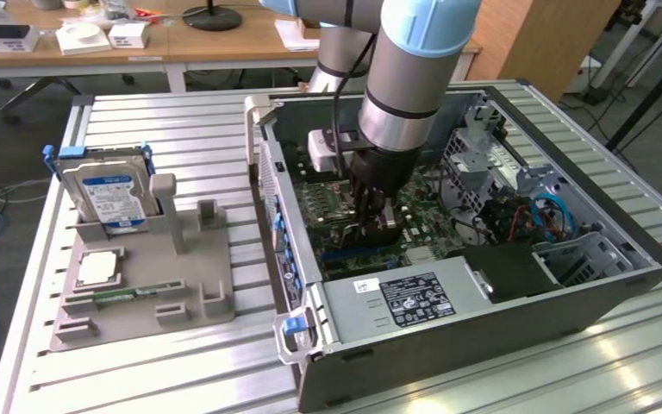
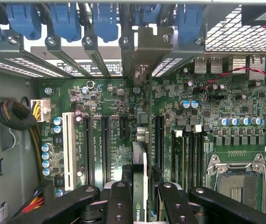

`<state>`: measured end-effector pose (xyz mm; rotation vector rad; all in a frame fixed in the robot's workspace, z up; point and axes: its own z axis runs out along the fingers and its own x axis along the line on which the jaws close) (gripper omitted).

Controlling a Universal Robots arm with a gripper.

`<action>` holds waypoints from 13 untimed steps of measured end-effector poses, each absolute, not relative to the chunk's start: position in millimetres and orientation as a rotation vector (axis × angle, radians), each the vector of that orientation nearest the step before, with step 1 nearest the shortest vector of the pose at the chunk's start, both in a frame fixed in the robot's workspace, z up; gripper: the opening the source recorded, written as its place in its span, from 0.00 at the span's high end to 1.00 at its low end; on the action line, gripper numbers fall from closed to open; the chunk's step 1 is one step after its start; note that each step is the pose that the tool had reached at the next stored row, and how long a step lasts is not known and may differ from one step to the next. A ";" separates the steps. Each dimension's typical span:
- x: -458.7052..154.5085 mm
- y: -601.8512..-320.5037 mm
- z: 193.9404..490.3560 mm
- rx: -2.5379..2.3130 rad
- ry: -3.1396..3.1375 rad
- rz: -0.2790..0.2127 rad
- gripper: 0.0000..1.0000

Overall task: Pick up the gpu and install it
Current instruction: 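Insert the gpu into the slot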

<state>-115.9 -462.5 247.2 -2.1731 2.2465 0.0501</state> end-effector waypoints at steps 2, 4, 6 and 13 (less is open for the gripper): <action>-115.9 -462.5 247.0 -2.173 2.246 0.050 0.74; -116.0 -462.8 246.1 -2.173 2.246 0.050 0.74; -116.1 -462.9 246.0 -2.173 2.247 0.050 0.74; -116.0 -462.9 245.9 -2.173 2.246 0.050 0.74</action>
